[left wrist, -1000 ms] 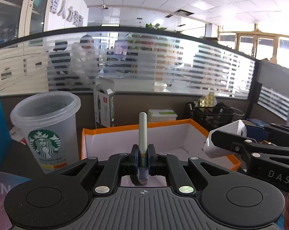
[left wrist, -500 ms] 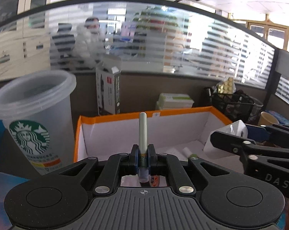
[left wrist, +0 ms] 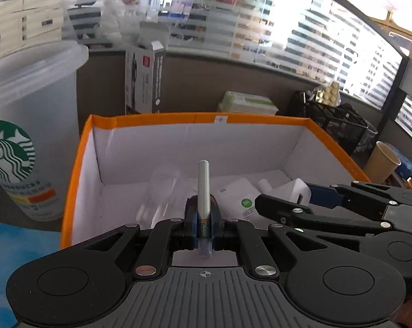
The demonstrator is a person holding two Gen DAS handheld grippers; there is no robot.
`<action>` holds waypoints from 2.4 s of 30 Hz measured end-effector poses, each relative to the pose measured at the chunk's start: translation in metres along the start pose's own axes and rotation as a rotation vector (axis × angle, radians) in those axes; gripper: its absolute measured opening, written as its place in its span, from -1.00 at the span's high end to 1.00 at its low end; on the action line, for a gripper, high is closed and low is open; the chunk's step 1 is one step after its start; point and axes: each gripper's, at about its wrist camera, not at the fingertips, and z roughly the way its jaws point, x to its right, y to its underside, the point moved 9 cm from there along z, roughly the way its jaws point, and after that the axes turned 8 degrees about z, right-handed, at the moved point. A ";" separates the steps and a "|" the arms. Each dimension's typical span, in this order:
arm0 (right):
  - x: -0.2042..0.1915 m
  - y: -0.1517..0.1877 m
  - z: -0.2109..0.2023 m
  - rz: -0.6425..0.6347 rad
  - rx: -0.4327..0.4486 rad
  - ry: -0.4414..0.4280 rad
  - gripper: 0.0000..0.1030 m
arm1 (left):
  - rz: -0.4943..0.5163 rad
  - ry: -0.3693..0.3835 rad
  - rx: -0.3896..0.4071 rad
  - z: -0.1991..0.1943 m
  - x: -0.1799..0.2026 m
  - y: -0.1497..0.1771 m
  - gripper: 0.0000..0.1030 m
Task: Organize rigid objects
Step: 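Lower the USB stick into the box and open the left tool while the right tool releases the charger, then withdraw both open tools from the box toward the pens on the mat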
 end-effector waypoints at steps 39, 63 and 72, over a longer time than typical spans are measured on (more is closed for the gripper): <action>0.031 0.095 -0.146 -0.002 0.067 -0.107 -1.00 | 0.363 0.032 0.090 -0.085 0.028 0.102 -0.93; 0.021 0.120 -0.091 -0.044 -0.165 -0.337 -1.00 | 0.647 0.255 0.065 -0.067 0.061 0.131 -0.94; 0.024 0.129 -0.086 -0.069 -0.206 -0.326 -1.00 | 0.661 0.278 0.042 -0.066 0.069 0.137 -0.94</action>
